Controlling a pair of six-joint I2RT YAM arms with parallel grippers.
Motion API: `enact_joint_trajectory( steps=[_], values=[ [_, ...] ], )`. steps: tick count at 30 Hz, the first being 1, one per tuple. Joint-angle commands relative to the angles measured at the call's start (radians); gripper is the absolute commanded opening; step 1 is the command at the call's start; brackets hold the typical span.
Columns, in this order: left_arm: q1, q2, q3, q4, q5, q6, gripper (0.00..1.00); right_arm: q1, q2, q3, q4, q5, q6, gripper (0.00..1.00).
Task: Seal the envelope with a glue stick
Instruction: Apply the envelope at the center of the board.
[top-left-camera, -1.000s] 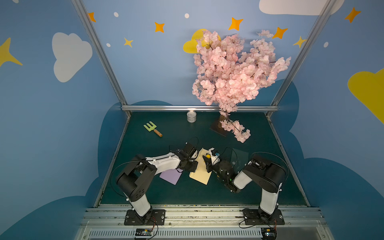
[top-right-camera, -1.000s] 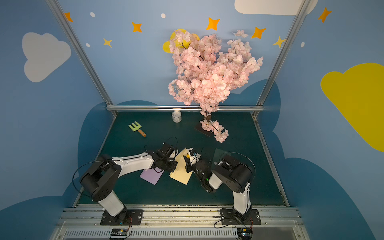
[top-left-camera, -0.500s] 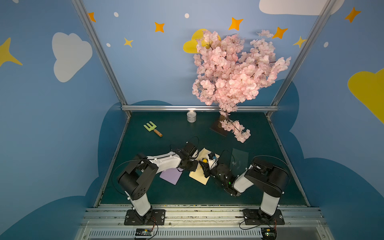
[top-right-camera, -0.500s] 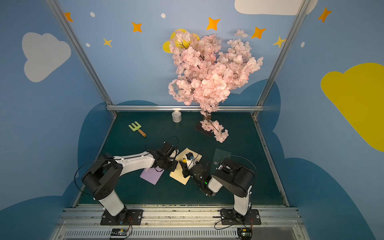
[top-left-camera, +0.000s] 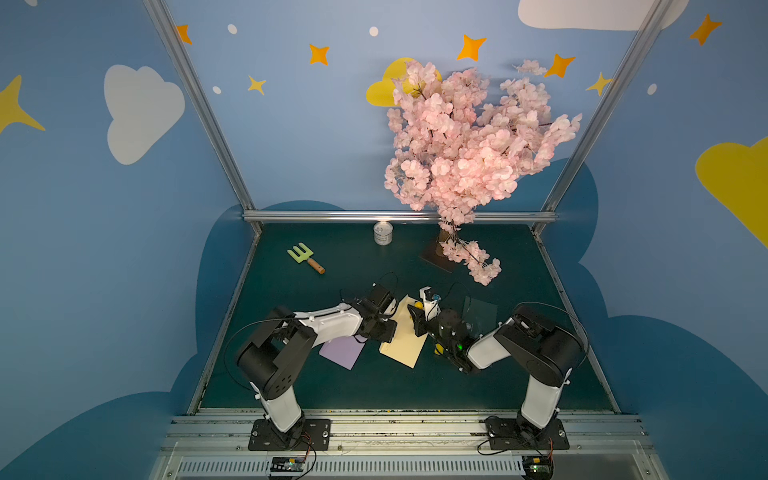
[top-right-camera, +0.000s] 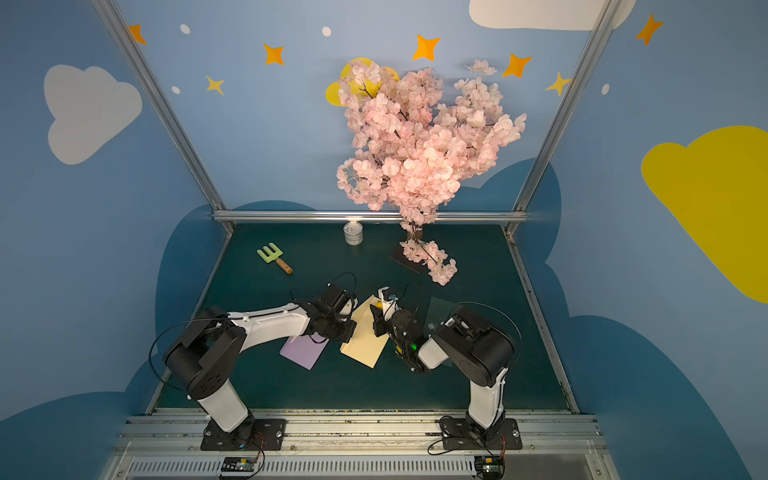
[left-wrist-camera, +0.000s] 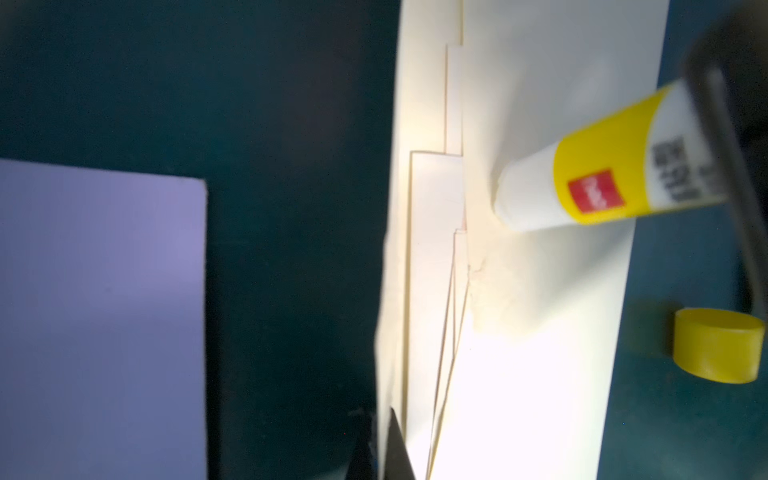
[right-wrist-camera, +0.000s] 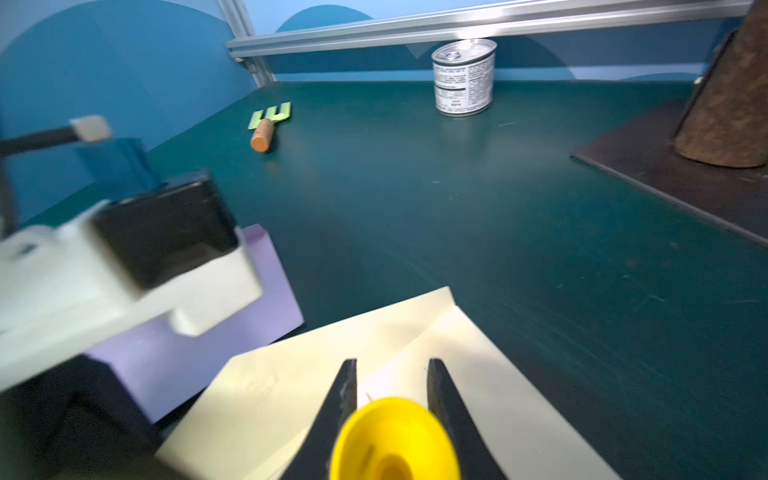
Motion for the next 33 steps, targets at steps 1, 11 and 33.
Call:
enact_joint_trajectory(
  steps=[1,11,33],
  values=[
    [0.002,0.021,0.014,0.023,0.019,-0.003,0.04,0.042,0.019,-0.057,0.041,-0.11,0.059,0.0],
    [0.003,0.022,0.024,0.016,0.021,0.001,0.04,0.115,-0.01,-0.072,-0.047,0.046,0.084,0.0],
    [0.002,0.029,0.025,0.019,0.027,-0.01,0.04,0.037,-0.023,0.064,-0.285,0.03,0.012,0.0]
  ],
)
